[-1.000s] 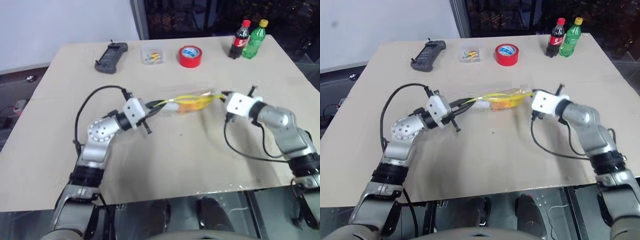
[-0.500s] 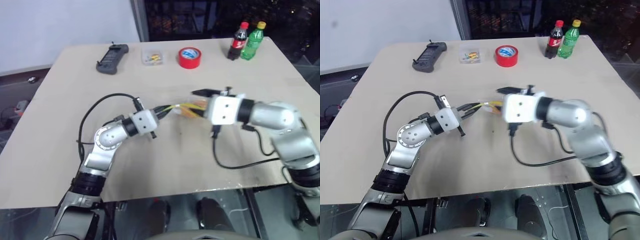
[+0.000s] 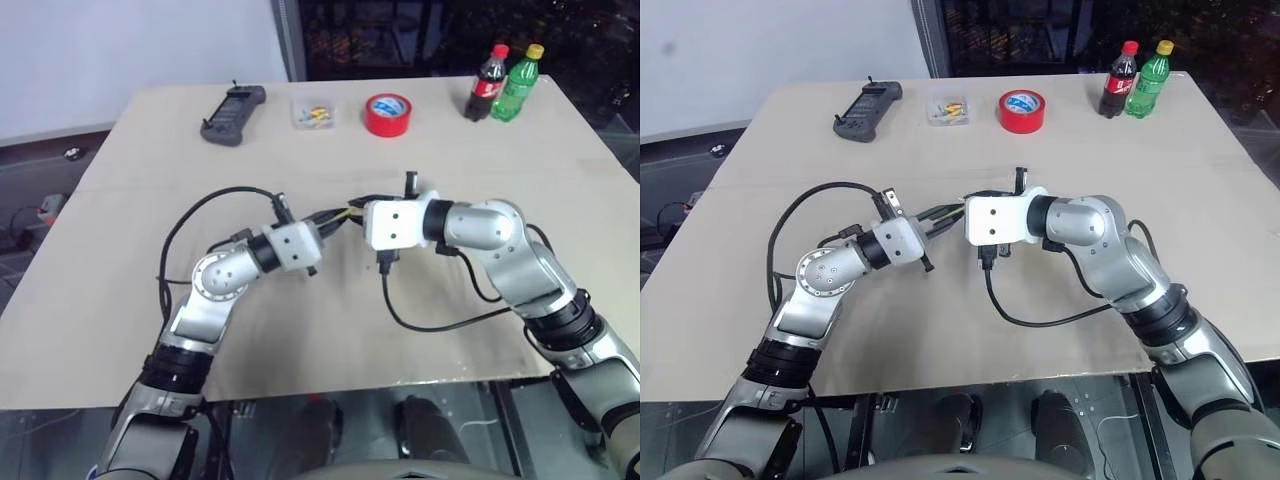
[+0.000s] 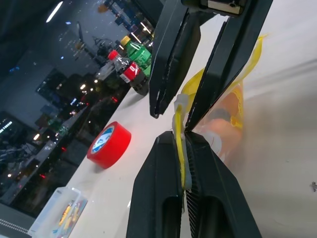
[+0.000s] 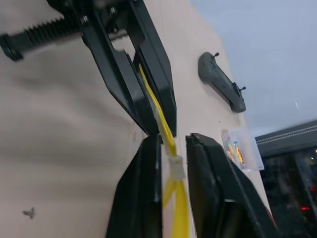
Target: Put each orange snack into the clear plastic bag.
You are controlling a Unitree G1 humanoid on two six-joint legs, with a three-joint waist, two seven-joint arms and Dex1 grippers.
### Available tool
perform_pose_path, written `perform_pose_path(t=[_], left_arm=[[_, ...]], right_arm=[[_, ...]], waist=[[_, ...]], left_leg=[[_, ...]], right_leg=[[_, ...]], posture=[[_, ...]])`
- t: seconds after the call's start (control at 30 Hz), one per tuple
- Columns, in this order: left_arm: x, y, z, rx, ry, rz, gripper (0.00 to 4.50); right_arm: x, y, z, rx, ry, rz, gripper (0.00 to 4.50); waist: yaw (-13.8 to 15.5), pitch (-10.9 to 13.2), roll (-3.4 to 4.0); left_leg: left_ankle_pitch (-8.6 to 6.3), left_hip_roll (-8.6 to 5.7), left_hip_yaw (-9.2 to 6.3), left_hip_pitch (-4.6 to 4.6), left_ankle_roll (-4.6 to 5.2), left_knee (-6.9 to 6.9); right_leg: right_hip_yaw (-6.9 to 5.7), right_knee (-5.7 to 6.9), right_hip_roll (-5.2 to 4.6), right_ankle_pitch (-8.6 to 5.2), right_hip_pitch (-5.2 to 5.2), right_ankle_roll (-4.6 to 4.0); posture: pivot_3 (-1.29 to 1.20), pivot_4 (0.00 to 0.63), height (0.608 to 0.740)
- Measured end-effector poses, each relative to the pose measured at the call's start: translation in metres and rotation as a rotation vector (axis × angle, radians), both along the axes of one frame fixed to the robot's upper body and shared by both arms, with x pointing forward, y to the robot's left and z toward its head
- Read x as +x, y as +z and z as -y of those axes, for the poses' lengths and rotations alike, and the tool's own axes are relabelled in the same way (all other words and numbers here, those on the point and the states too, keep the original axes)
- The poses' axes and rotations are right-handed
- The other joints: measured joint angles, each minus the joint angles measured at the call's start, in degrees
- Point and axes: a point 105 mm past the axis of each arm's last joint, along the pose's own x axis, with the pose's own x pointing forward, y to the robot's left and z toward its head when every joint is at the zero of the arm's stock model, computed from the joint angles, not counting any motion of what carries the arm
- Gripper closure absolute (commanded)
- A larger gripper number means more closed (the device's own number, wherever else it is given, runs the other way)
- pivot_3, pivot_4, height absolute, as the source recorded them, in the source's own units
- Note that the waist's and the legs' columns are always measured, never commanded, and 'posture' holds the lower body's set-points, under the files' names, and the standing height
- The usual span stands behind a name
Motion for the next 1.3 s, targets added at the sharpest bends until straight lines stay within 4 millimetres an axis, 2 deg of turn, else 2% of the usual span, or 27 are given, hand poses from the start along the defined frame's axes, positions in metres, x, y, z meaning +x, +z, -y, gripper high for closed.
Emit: perform_pose_path(t=[0.6,0.97,1.07,1.3], left_arm=[[-0.002,0.003,0.002,-0.004,-0.006,0.010,4.50],[-0.002,0.001,0.001,-0.004,-0.004,0.004,4.50],[-0.002,0.001,0.001,-0.003,-0.004,0.003,4.50],[-0.003,0.000,0.000,0.000,-0.004,-0.001,4.50]], right_arm=[[0.005,-0.001,0.010,-0.030,-0.037,0.012,3.51],[0.002,-0.001,0.009,-0.034,-0.015,-0.006,3.51],[0.002,-0.001,0.009,-0.033,-0.017,-0.008,4.23],[0.002,-0.001,0.009,-0.031,-0.017,-0.010,4.23]], waist=[[0.03,0.00,0.00],[0.02,0.00,0.00],[0.02,0.00,0.00],[0.02,0.00,0.00]], left_leg=[[0.00,0.00,0.00,0.00,0.00,0.00],[0.00,0.00,0.00,0.00,0.00,0.00],[0.00,0.00,0.00,0.00,0.00,0.00],[0.00,0.00,0.00,0.00,0.00,0.00]], right_leg=[[0.00,0.00,0.00,0.00,0.00,0.00],[0.00,0.00,-0.01,0.00,0.00,0.00],[0.00,0.00,-0.01,0.00,0.00,0.00],[0.00,0.00,-0.01,0.00,0.00,0.00]], posture=[[0.00,0.150,0.740],[0.00,0.150,0.740],[0.00,0.150,0.740],[0.00,0.150,0.740]])
